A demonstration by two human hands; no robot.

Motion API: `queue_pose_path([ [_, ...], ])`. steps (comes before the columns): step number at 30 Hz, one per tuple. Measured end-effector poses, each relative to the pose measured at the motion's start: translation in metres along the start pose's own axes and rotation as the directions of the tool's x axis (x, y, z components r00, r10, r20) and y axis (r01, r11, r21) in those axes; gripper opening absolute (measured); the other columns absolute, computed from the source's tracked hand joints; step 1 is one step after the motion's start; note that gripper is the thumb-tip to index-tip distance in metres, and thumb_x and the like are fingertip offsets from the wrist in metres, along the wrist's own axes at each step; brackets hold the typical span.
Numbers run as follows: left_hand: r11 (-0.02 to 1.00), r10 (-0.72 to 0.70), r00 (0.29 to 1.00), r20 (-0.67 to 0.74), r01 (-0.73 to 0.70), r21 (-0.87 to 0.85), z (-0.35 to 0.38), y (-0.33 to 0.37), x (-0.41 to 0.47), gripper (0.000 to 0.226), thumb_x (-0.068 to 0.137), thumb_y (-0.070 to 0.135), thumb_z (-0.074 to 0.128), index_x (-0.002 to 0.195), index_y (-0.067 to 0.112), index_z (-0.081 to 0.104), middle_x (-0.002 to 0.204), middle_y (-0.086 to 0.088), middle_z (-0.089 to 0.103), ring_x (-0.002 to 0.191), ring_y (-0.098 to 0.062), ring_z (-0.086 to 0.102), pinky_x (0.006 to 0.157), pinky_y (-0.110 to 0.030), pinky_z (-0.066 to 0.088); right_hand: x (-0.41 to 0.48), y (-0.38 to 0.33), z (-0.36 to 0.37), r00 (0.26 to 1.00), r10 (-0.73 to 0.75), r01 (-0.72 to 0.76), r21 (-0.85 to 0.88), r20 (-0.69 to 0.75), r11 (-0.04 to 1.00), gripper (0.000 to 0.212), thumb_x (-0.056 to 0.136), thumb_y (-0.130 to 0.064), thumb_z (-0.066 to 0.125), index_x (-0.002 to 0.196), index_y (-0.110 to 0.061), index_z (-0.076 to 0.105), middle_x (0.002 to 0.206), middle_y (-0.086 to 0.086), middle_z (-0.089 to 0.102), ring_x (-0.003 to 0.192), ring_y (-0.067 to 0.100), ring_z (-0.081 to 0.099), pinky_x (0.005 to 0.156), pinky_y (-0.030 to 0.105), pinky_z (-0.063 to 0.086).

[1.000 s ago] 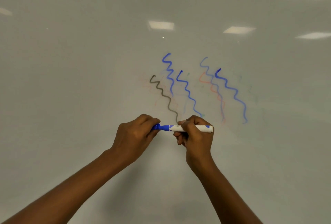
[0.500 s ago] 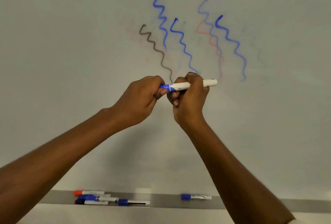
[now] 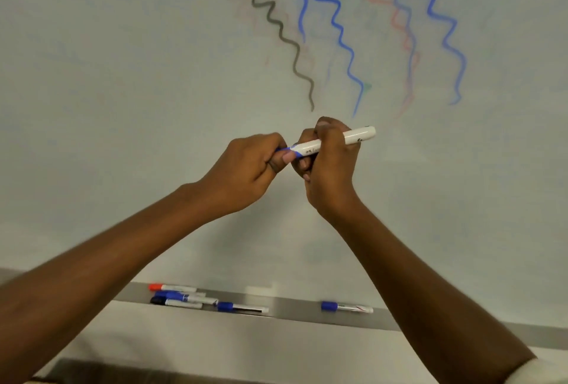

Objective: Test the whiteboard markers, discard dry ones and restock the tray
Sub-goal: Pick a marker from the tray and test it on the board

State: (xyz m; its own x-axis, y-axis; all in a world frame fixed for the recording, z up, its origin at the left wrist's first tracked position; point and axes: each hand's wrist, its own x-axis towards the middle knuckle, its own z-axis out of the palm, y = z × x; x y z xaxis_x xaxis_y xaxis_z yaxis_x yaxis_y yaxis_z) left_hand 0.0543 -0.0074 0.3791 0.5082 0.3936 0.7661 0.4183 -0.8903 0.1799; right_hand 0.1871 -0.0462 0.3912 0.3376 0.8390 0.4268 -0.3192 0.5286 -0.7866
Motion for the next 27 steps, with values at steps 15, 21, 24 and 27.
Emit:
queue_pose_path([
  [15, 0.945, -0.040, 0.999, -0.008, 0.041, 0.325, 0.018, -0.055, -0.073, 0.056, 0.096, 0.057, 0.033, 0.100, 0.015, 0.070, 0.080, -0.001, 0.069, 0.062, -0.018, 0.062, 0.049, -0.028, 0.047, -0.015, 0.066, -0.051, 0.982, -0.034, 0.115, -0.439, 0.187, 0.891, 0.047, 0.062, -0.020, 0.086, 0.102, -0.024, 0.061, 0.088, 0.001, 0.067, 0.075, 0.011, 0.065, 0.067, 0.020, 0.054],
  [21, 0.898, -0.160, 0.987, -0.020, 0.154, 0.412, 0.017, -0.069, -0.124, 0.051, 0.095, 0.056, 0.039, 0.100, 0.017, 0.071, 0.074, 0.002, 0.065, 0.053, -0.014, 0.055, 0.045, -0.023, 0.040, -0.025, 0.100, -0.060, 0.983, 0.044, 0.006, -0.273, 0.177, 0.962, 0.022, 0.069, -0.004, 0.082, 0.085, -0.016, 0.070, 0.073, 0.012, 0.069, 0.066, 0.032, 0.065, 0.062, 0.042, 0.057],
  [24, 0.878, -0.212, 0.977, 0.011, 0.185, 0.441, 0.019, -0.083, -0.155, 0.046, 0.092, 0.053, 0.045, 0.100, 0.017, 0.071, 0.078, 0.002, 0.067, 0.054, -0.013, 0.056, 0.046, -0.021, 0.042, -0.031, 0.132, -0.064, 0.954, 0.159, -0.032, -0.440, 0.254, 0.897, 0.020, 0.072, -0.009, 0.081, 0.088, -0.019, 0.074, 0.076, 0.004, 0.071, 0.069, 0.028, 0.066, 0.069, 0.043, 0.057],
  [27, 0.852, -0.282, 0.959, 0.025, 0.239, 0.466, 0.027, -0.096, -0.180, 0.044, 0.089, 0.052, 0.048, 0.098, 0.017, 0.073, 0.078, 0.002, 0.068, 0.053, -0.013, 0.057, 0.046, -0.019, 0.041, -0.037, 0.170, -0.068, 0.913, 0.203, 0.055, -0.599, 0.354, 0.799, 0.026, 0.073, -0.012, 0.081, 0.098, -0.014, 0.075, 0.079, -0.008, 0.068, 0.073, 0.008, 0.062, 0.075, 0.026, 0.051],
])
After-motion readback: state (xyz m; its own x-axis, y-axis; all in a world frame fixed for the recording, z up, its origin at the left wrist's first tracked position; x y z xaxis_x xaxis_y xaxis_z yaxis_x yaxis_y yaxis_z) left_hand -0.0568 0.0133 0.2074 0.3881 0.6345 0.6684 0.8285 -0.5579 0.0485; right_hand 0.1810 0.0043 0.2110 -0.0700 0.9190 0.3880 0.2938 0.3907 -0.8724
